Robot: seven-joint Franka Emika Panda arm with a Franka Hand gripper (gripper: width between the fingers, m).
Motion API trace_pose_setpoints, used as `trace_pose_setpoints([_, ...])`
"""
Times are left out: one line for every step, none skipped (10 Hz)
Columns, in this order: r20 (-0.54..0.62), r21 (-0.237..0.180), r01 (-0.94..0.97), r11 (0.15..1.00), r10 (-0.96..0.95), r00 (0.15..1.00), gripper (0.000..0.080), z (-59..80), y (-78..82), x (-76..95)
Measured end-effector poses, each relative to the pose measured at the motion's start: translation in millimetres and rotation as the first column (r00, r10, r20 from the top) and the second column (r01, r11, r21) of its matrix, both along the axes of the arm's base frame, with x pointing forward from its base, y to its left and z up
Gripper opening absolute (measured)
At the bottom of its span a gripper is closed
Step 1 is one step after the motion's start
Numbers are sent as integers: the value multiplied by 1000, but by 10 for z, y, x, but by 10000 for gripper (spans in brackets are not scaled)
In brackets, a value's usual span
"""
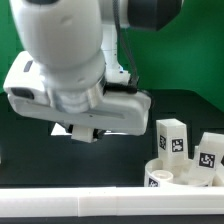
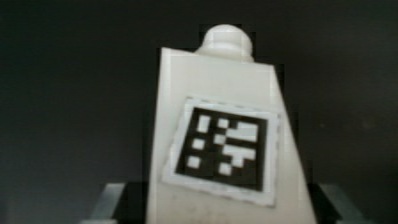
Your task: Assemble stool
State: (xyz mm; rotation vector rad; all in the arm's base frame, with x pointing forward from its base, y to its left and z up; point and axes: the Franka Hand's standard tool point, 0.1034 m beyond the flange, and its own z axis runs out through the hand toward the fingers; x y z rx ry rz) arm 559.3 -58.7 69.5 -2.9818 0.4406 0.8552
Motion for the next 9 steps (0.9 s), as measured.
trace_pose_setpoints([78,0,-16,1000,15,997,325,121,91,129])
trace_pose_setpoints([116,5,-30,1000,29,993,325,222,187,230])
trace_pose_setpoints([198,-7,-40,999,41,979,325,298,241,387])
trace_pose_setpoints([269,-18,-44,999,48,962,325,378,275,466])
trace_pose_setpoints([311,-30,-40,999,47,949,325,329,257,443])
trace_pose_setpoints([369,-47,-37,998,52,928,325,303,249,480])
trace_pose_setpoints([421,-61,-37,997,59,905,325,303,254,517])
trace_pose_setpoints([498,-85,-33,996,71,864,325,300,252,568])
trace_pose_setpoints([556,-106,-33,994,87,827,325,294,281,604])
